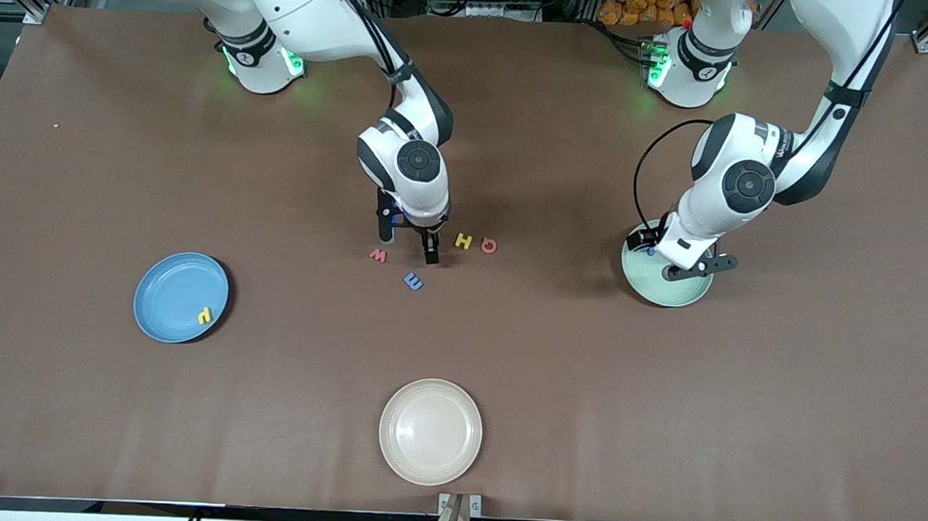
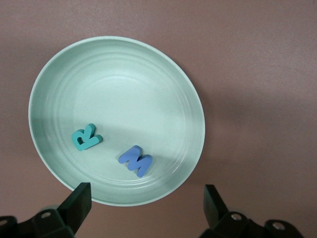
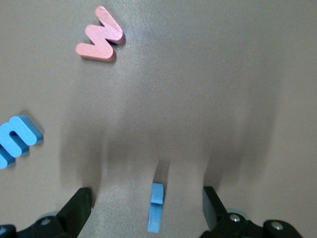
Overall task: Sort upper and lower case letters into plates
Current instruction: 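Grasp the small blue lowercase letter with the right gripper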
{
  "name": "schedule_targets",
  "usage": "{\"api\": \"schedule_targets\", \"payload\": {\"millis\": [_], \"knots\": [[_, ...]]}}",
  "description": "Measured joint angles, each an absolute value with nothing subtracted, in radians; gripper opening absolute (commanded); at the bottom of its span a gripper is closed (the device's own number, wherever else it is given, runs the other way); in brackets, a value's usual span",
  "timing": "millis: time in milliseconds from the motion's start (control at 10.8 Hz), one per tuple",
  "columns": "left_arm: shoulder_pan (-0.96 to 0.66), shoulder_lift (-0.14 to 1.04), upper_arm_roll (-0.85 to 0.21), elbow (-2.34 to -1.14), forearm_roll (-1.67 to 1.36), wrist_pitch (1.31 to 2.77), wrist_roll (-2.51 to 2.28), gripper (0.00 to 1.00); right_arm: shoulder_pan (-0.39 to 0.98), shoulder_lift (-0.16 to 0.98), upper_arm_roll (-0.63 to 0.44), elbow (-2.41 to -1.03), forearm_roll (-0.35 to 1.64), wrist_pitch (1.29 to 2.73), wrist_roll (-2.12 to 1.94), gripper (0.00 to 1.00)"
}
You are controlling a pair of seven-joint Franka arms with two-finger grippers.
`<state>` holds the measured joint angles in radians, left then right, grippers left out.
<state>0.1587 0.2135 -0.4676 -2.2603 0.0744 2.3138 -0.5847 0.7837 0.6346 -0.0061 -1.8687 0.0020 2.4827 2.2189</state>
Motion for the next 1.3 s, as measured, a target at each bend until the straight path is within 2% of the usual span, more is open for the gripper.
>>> {"api": "schedule_targets", "payload": {"millis": [186, 279, 1300], "knots": [[0.159, 0.214, -0.467, -2.260, 0.074, 2.314, -0.585, 1.00, 0.784, 0.635, -0.006, -1.867, 0.002, 2.485, 2.220, 0.08], [0.160, 0.214, -0.467, -2.259, 0.074, 2.314, -0.585, 1.00, 0.784, 0.635, -0.006, -1.866, 0.001, 2.487, 2.222, 0.00], [0.159, 0.214, -0.478, -2.258, 0.074, 2.311, -0.621, 1.00, 0.764, 0.621, -0.019, -1.848, -0.077, 2.489, 2.223, 0.00]]}}
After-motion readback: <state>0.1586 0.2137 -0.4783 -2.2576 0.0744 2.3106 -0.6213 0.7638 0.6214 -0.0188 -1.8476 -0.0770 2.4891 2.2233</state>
